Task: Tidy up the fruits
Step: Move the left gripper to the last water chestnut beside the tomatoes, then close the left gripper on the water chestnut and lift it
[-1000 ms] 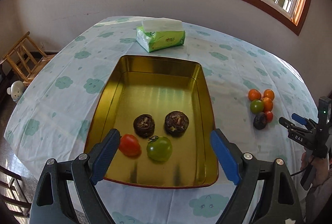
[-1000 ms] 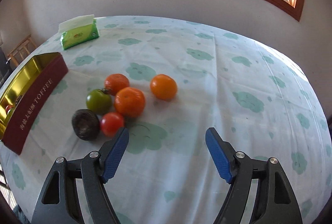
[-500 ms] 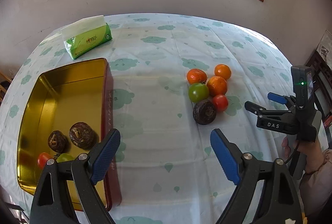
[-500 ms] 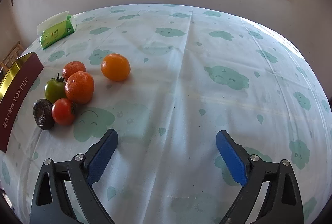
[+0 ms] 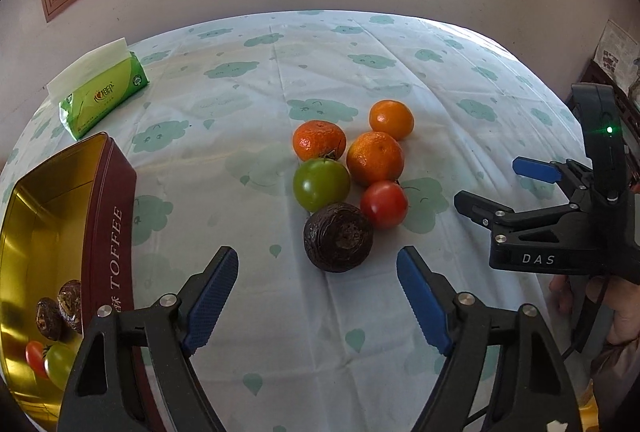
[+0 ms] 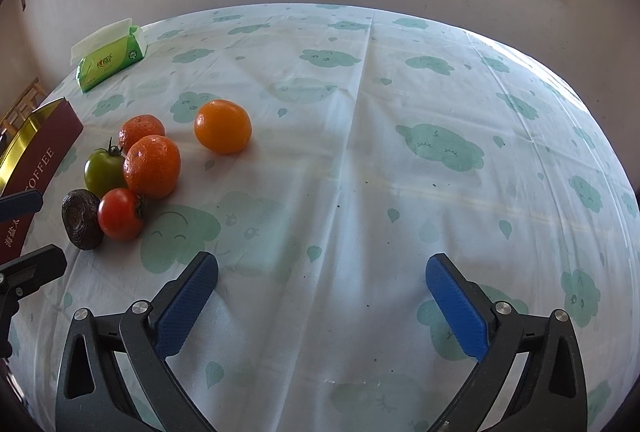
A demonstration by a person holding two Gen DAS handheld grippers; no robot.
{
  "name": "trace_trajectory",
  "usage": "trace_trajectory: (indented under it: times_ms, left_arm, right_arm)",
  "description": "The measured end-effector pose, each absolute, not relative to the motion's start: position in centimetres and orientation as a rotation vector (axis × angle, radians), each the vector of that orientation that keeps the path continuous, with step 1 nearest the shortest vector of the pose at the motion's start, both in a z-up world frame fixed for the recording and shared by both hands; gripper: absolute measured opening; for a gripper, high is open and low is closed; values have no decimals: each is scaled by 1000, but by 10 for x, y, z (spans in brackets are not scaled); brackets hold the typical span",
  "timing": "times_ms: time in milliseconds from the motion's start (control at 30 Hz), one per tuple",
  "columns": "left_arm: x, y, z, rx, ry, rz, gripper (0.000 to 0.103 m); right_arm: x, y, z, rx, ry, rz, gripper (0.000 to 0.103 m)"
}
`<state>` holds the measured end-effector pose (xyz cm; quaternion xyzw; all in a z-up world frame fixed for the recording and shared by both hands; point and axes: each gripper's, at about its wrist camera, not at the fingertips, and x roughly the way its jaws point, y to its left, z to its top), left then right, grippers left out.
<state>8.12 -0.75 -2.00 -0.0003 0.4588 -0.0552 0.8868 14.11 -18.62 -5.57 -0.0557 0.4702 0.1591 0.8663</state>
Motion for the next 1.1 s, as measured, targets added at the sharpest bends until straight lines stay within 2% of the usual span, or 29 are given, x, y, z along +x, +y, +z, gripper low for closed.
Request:
trace_trajectory:
  times_ms: [267, 467, 600, 1100]
  left_arm:
    - [92, -12, -28, 7, 956, -123, 57]
    - [99, -13, -34, -6, 973, -135, 50]
    - [100, -14, -35, -18, 976, -151, 36]
    - [89, -12, -30, -39, 964, -135, 35]
  right_arm:
    - [141, -187, -56, -117, 985, 333, 103]
    - [141, -186, -55, -116, 985, 333, 103]
    - [141, -186, -56, -117, 985, 333, 103]
    - [141, -186, -56, -116, 984, 333, 103]
